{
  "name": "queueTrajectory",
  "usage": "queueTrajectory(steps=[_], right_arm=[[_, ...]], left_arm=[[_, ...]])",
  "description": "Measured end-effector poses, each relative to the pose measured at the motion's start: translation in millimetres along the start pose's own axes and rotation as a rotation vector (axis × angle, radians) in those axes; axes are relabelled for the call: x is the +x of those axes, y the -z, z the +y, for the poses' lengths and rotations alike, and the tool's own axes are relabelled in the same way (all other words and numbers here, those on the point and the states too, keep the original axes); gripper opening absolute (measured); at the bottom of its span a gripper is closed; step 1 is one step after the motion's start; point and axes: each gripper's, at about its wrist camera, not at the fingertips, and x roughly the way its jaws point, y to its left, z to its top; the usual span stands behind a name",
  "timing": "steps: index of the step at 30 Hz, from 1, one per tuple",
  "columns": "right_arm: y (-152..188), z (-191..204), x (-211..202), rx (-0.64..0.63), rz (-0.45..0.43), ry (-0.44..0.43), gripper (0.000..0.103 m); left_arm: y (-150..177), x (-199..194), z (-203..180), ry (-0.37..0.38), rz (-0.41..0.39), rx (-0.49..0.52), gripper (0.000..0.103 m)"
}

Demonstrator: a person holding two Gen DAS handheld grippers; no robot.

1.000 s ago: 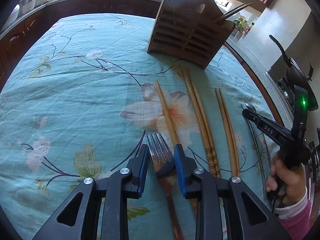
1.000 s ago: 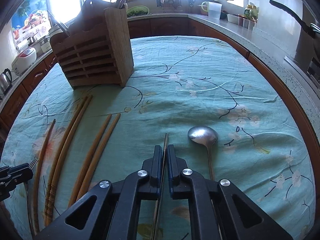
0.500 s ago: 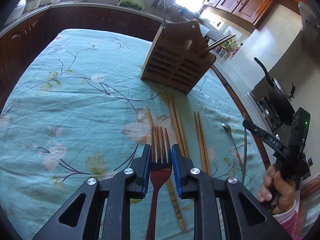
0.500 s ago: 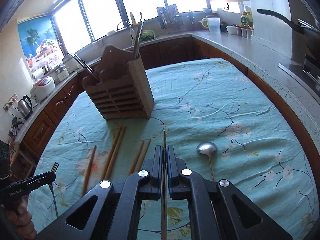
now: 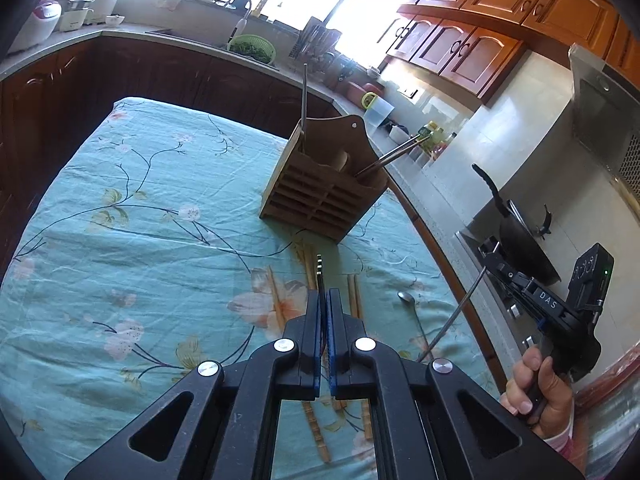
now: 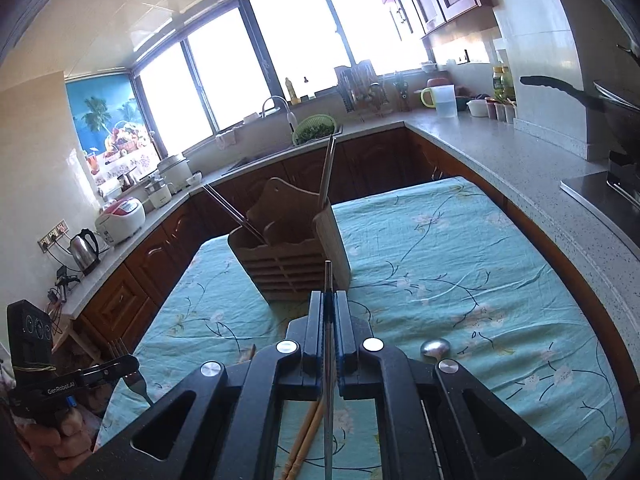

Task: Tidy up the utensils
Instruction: 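Lift both held chopsticks and carry them toward the utensil holder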

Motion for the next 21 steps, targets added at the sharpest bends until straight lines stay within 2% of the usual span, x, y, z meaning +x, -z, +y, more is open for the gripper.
queueTrajectory(steps=[12,21], right_arm=[[-18,8,-3,-0.006,-0.048,-0.014,0.004],[-29,8,-1,-0.005,-0.067,-0.022,0.004]], left_arm=[[-25,-10,-10,0.025,-0.081,0.034,0.0],[-41,0,-13,0.051,-0.096,0.032,0.0]])
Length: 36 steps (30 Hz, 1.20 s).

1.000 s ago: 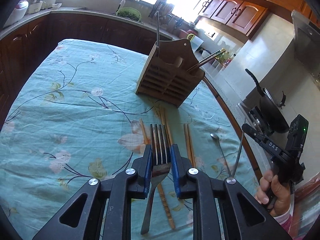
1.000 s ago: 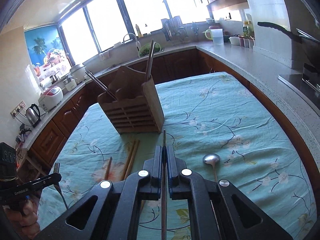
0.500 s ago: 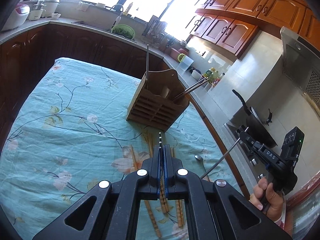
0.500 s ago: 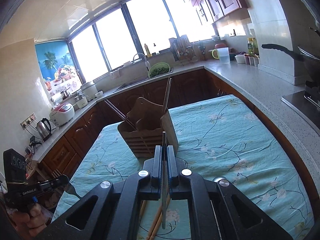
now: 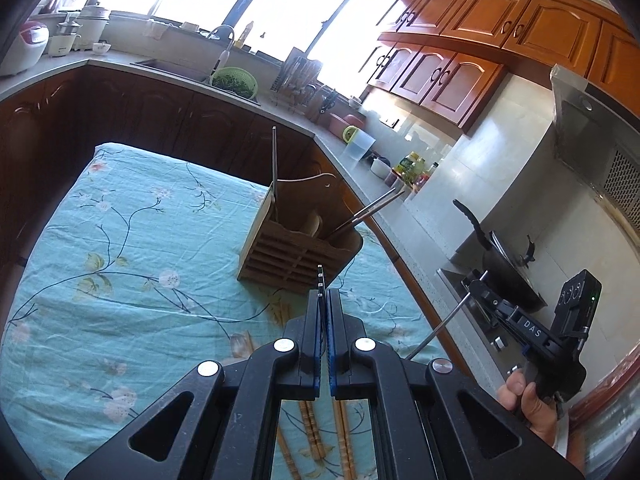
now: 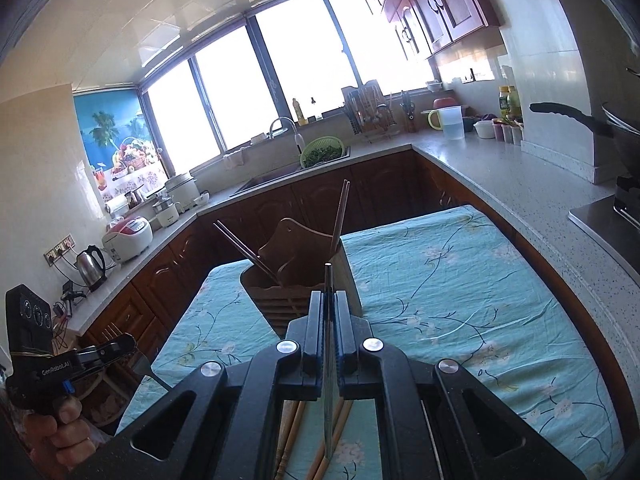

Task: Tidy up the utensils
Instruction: 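Lift both held chopsticks and carry them toward the utensil holder, then lower both held items into the holder and open both tools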

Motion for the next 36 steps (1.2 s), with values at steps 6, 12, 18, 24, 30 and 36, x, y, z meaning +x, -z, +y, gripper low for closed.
queueTrajectory(steps=[6,12,18,24,30,36], right_arm=[[-12,1,4,0.002,-0.025,-0.009,0.004],[-41,7,11,0.004,-0.081,-0.021,0.004],[-86,17,20,0.015,-0.19,-0.025,0.004],[-112,12,48,0.074,-0.278,0.006,0.004],[-103,1,86,0.097,-0.269,0.033,0.004],[-78,-8,119,0.108,-0.221,0.059,0.005]], left_arm=[[-17,15,-1,0.025,-0.015,-0.006,0.0],[-54,31,-6,0.055,-0.072,0.017,0.0],[-101,54,-10,0.072,-0.171,0.047,0.0],[-122,103,10,0.069,-0.239,-0.003,0.0],[-110,160,40,0.076,-0.226,-0.085,0.0],[-95,196,62,0.058,-0.201,-0.112,0.0]])
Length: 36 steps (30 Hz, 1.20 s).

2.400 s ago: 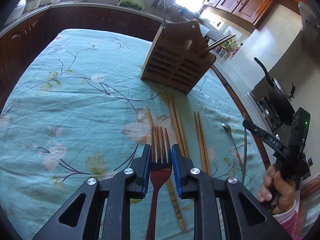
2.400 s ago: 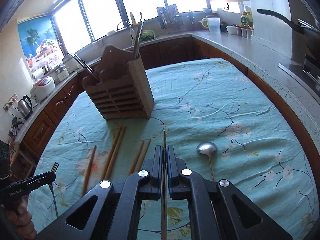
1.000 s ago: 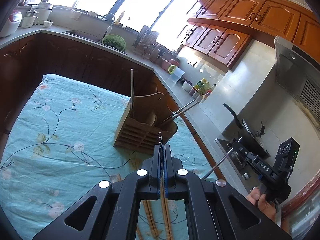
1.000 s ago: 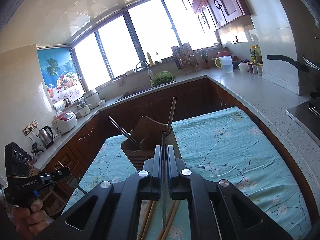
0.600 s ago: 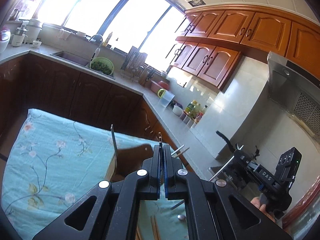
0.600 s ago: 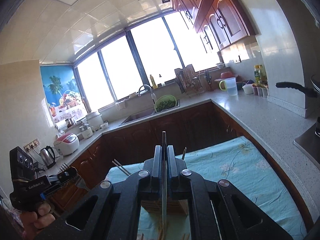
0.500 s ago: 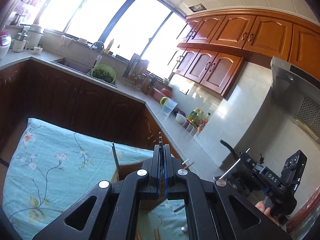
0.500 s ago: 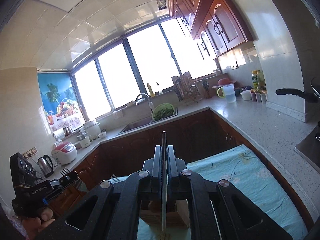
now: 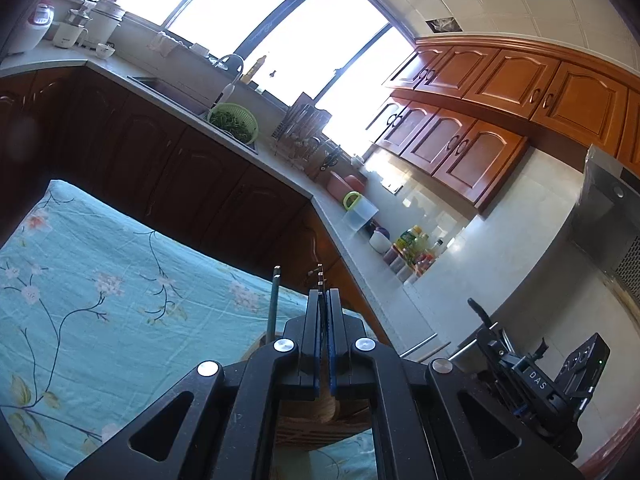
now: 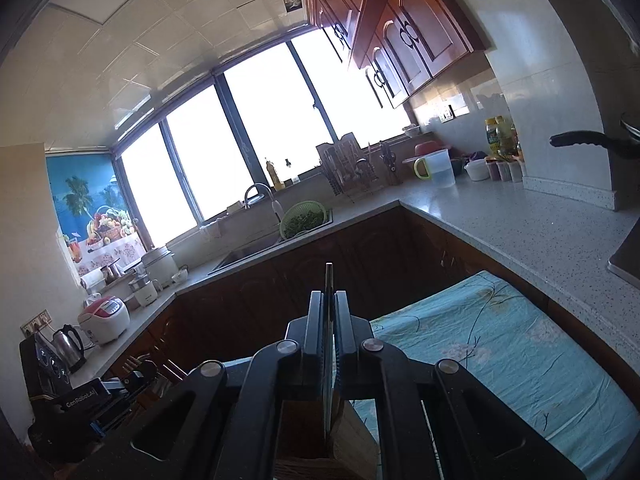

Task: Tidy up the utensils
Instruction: 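Lower both held items into the holder and open both tools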

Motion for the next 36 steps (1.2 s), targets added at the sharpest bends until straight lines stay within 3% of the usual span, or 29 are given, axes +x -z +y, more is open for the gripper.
queueTrajectory(steps=[10,24,27,29,30,31,33,35,36], right_arm=[[35,-4,31,-0.013,0.128,0.009,0.005],[30,-3,33,-0.018,0.151,0.013,0.005],[29,-6,33,0.004,0.155,0.0,0.011],[26,-8,30,0.021,0.151,-0.014,0.018],[25,-9,27,0.028,0.146,-0.02,0.033],[23,-11,23,0.039,0.136,-0.033,0.048],[19,-13,14,0.053,0.11,-0.045,0.052],[16,-14,4,0.069,0.093,-0.053,0.057],[15,-16,-1,0.081,0.087,-0.065,0.068]], left_arm=[[16,24,16,-0.062,0.091,0.023,0.003],[9,29,10,-0.094,0.124,0.032,0.002],[8,28,8,-0.113,0.133,0.036,0.003],[7,24,9,-0.123,0.132,0.027,0.007],[6,21,8,-0.127,0.127,0.022,0.009],[5,17,7,-0.131,0.123,0.019,0.018],[5,9,6,-0.138,0.105,0.012,0.029],[5,0,3,-0.134,0.095,0.009,0.031],[6,-4,2,-0.136,0.095,0.011,0.032]])
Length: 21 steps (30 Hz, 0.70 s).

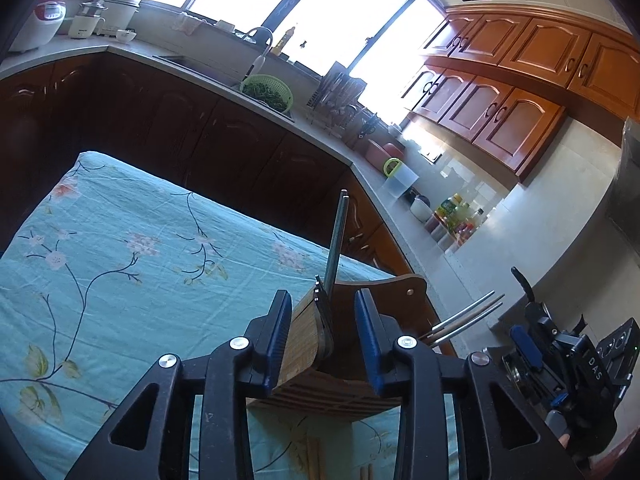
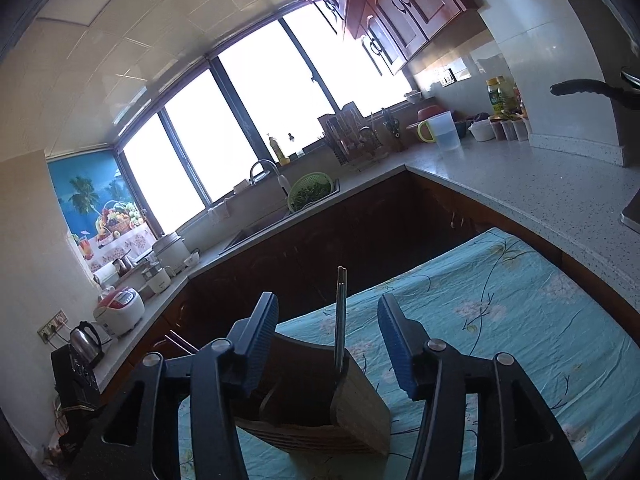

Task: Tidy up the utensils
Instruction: 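Lower both held items into the holder and open both tools, then move both open tools back over the remaining wooden chopsticks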

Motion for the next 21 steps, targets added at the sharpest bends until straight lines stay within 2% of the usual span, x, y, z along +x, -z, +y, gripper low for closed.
queueTrajectory(steps=[1,3,4,5,6,21], right_arm=[[0,-1,-6,0.011,-0.006,-0.013,0.08],[2,-3,-19,0.018,-0.028,-0.027,0.092],[3,-3,-26,0.016,-0.039,-0.025,0.098],[6,-3,-32,0.014,-0.047,-0.021,0.1],[9,-4,-39,0.011,-0.051,-0.016,0.102],[80,-24,-110,-0.021,0.056,0.032,0.102]], left_arm=[[2,-5,-1,-0.002,-0.001,0.002,0.037],[7,-18,-1,-0.007,-0.006,0.001,0.051],[11,-25,-1,-0.021,-0.01,-0.003,0.065],[16,-33,-1,-0.038,-0.013,-0.006,0.075],[20,-40,1,-0.052,-0.015,-0.007,0.077],[96,-142,-11,-0.129,0.037,0.06,0.079]])
